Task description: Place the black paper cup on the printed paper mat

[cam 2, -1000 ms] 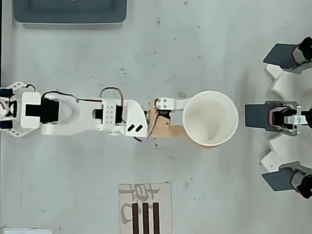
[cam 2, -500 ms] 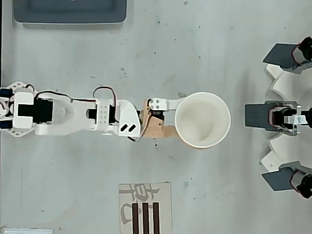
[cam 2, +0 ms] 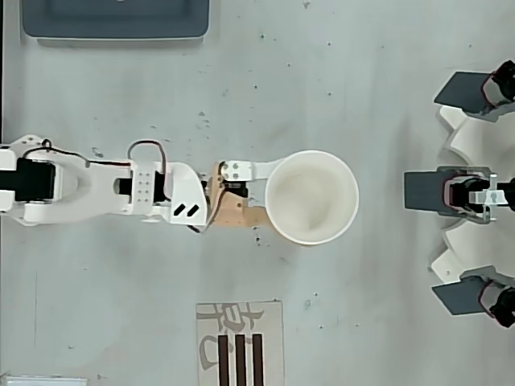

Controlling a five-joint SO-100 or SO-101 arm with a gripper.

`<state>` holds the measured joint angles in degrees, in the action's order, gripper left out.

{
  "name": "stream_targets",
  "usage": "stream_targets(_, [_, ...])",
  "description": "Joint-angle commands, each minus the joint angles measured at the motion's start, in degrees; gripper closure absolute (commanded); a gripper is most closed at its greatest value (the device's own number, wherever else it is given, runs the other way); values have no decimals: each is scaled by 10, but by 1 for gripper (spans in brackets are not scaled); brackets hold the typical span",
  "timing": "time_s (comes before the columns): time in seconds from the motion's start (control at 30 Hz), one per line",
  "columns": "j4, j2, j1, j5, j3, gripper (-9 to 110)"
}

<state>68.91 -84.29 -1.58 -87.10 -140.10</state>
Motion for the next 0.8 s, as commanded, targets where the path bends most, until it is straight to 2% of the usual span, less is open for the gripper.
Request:
stream_targets(0.0, [15,-70,4,8,-26,89])
stream_targets(0.77, [90,-268,8,43,-313,89])
